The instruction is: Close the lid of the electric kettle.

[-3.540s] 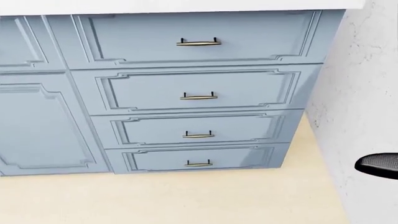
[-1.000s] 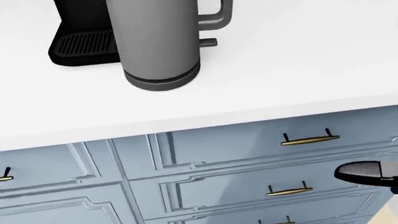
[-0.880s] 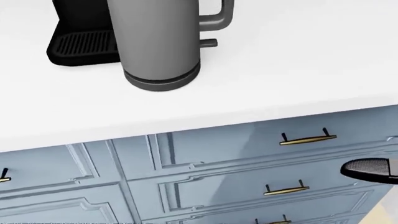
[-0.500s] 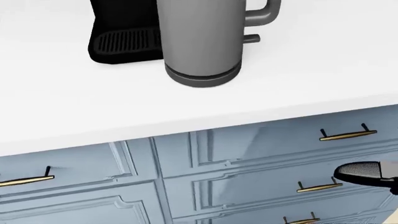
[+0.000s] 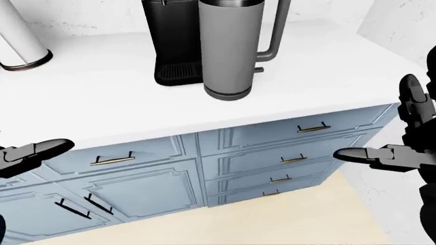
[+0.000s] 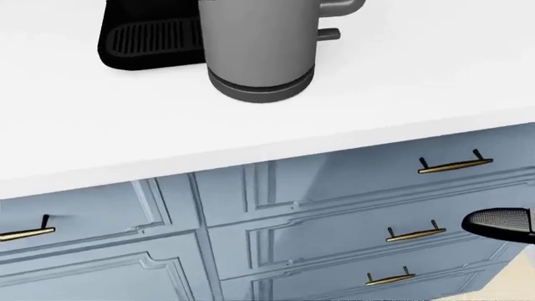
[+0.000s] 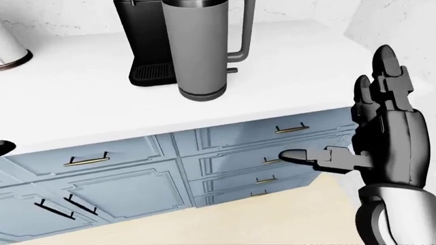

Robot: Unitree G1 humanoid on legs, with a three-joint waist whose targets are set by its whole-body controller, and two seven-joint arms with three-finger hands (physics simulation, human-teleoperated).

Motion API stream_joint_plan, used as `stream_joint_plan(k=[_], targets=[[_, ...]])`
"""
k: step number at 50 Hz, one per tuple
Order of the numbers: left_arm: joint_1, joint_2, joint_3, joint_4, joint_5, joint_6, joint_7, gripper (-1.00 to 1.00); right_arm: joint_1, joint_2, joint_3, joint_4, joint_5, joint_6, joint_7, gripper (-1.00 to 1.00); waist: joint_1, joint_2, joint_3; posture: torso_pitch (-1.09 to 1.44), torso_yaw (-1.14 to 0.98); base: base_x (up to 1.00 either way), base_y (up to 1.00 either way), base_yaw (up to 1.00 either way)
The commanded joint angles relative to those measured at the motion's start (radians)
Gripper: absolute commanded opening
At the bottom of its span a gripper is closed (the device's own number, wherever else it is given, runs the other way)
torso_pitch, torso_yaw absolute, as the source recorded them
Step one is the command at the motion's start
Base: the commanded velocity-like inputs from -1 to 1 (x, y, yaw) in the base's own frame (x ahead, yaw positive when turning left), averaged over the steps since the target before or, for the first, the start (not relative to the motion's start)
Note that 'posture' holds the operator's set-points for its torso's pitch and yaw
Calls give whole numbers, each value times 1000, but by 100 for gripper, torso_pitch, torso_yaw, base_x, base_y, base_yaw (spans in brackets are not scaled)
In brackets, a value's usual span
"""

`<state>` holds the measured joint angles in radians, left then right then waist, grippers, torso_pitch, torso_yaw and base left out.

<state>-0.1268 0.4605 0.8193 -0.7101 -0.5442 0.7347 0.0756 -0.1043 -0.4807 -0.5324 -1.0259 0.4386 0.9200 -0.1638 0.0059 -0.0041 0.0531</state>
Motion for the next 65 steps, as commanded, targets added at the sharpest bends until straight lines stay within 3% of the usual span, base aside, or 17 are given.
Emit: stream_joint_plan(k=[1, 9, 10, 14, 26, 28, 31, 32, 34, 36, 40, 43, 45, 46, 47, 51, 65], targets=[[-14, 19, 15, -23, -1, -26, 0, 100, -13, -22, -12, -21, 4, -30, -17, 100, 0, 1, -16, 0, 0, 0, 0, 0], [-12, 15, 12, -19, 4, -33, -3, 100, -34, 14, 8, -21, -50, -3, 26, 100, -3, 3, -21, 0, 0, 1, 0, 0], [-10, 13, 10, -19, 6, -35, -4, 100, -34, 17, 9, -21, -54, -3, 29, 100, -4, 7, -37, 0, 0, 8, 0, 0], [-13, 18, 16, -28, -2, -22, 1, 100, -37, 33, 13, -21, -74, 0, 45, 100, -4, 9, -7, 0, 0, 16, 0, 0], [-15, 22, 17, -24, -5, -22, 1, 100, -40, 30, -6, -21, -59, 3, 43, 100, -7, 15, -14, 0, 0, 17, 0, 0], [-14, 22, 17, -24, -5, -23, 0, 100, -38, 26, -7, -21, -52, 0, 38, 100, -9, 27, -15, 0, 0, 17, 0, 0], [-13, 20, 14, -20, -1, -28, -1, 100, -38, 21, -9, -21, -42, 2, 30, 100, -12, 71, -6, 0, 0, 17, 0, 0], [-15, 23, 19, -23, -6, -22, 1, 100, -36, 22, -8, -21, -43, -2, 30, 100, -3, 43, -11, 0, 0, 18, 0, 0], [-13, 21, 15, -20, -3, -27, 0, 100, -39, 19, -7, -21, -40, 1, 27, 100, -3, 67, -8, 0, 0, 16, 0, 0], [-14, 21, 15, -22, -4, -26, 2, 100, -37, 16, -8, -21, -33, 2, 21, 100, 0, 60, -20, 0, 0, 16, 0, 0], [-11, 18, 12, -13, 3, -37, -3, 100, -33, 15, -8, -21, -35, -4, 20, 100, 5, 31, -10, 0, 0, 17, 0, 0], [-10, 16, 9, -10, 7, -41, -5, 100, -34, 20, -9, -21, -41, -5, 27, 100, 10, -8, -15, 0, 0, 17, 0, 0], [-13, 16, 6, -12, 7, -39, -2, 100, -35, 21, -15, -21, -38, -4, 27, 100, 11, -63, -31, 0, 0, 16, 0, 0], [-12, 16, 8, -13, 6, -37, -2, 100, -34, 18, -14, -21, -35, -5, 24, 100, 7, -16, 0, 0, 0, 2, 0, 0], [-14, 19, 13, -17, 1, -31, -1, 100, -32, 24, -11, -21, -41, -7, 26, 100, 7, -21, -9, 0, 0, 2, 0, 0], [-13, 19, 15, -19, -1, -30, 1, 100, -29, 29, -6, -21, -53, -25, 33, 100, -1, 6, -11, 0, 0, 0, 0, 0], [-10, 16, 14, -19, 0, -32, -2, 100, -25, 36, -3, -21, -60, -28, 38, 100, -4, 6, -14, 0, 0, 0, 0, 0]])
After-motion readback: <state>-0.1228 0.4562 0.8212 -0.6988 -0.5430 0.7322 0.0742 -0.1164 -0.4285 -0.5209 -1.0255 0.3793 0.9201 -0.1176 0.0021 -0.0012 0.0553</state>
